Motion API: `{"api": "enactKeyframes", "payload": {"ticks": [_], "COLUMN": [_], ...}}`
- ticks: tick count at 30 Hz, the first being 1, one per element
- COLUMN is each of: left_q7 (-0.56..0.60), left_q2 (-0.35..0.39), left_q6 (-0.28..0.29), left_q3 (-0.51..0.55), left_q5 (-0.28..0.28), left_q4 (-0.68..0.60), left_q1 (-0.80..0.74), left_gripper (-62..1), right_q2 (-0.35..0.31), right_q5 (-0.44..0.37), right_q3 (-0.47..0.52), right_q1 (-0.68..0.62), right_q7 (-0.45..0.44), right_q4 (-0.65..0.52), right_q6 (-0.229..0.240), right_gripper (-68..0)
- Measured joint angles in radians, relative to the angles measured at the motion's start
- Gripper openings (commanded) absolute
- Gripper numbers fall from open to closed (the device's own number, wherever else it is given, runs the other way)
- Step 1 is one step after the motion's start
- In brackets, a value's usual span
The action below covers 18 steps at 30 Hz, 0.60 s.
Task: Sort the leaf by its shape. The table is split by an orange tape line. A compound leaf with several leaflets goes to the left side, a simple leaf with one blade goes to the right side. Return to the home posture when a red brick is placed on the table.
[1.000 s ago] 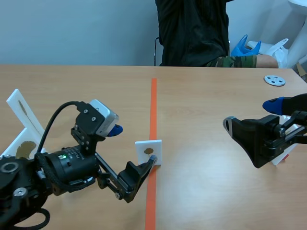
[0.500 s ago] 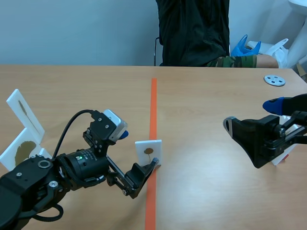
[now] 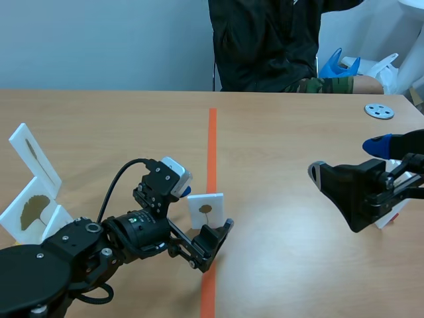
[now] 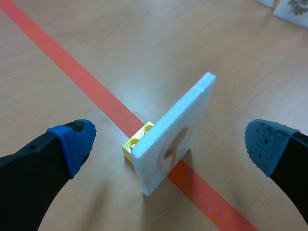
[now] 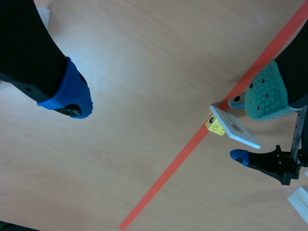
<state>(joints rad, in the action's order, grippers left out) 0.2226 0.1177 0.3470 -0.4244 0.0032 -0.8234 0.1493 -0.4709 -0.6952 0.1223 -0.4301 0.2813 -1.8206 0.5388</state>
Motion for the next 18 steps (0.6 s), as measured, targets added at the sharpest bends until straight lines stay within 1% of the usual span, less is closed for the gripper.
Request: {"api": "enactKeyframes", "payload": {"ticks": [4, 9, 10, 12, 13, 14, 18], "left_q7": [0.0, -0.001, -0.002, -0.013, -0.014, -0.016, -0.016], "left_q2": [-0.002, -0.001, -0.001, -0.002, -0.002, -0.001, -0.01], "left_q6": [-0.013, -0.014, -0.013, -0.014, -0.014, -0.014, -0.014], "left_q3": [-0.01, -0.009, -0.009, -0.01, -0.011, -0.016, -0.029], "left_q5": [0.0, 0.0, 0.0, -0.001, -0.002, -0.003, -0.003], "left_q4": [0.034, 0.045, 0.045, 0.045, 0.045, 0.045, 0.045], "left_q1": [0.02, 0.026, 0.026, 0.026, 0.026, 0.026, 0.025], "left_gripper": [1.4, 1.4, -2.6, -14.6, -18.8, -21.5, -27.5], "right_q2": [0.0, 0.0, 0.0, 0.0, 0.0, 0.0, 0.0], "right_q5": [0.0, 0.0, 0.0, 0.0, 0.0, 0.0, 0.0], "right_q3": [0.0, 0.0, 0.0, 0.0, 0.0, 0.0, 0.0], "right_q1": [0.0, 0.0, 0.0, 0.0, 0.0, 0.0, 0.0], "right_q7": [0.0, 0.0, 0.0, 0.0, 0.0, 0.0, 0.0], "right_q4": [0.0, 0.0, 0.0, 0.0, 0.0, 0.0, 0.0], "right_q6": [0.0, 0.0, 0.0, 0.0, 0.0, 0.0, 0.0], "right_gripper": [0.4, 0.4, 0.4, 0.4, 0.4, 0.4, 0.4]}}
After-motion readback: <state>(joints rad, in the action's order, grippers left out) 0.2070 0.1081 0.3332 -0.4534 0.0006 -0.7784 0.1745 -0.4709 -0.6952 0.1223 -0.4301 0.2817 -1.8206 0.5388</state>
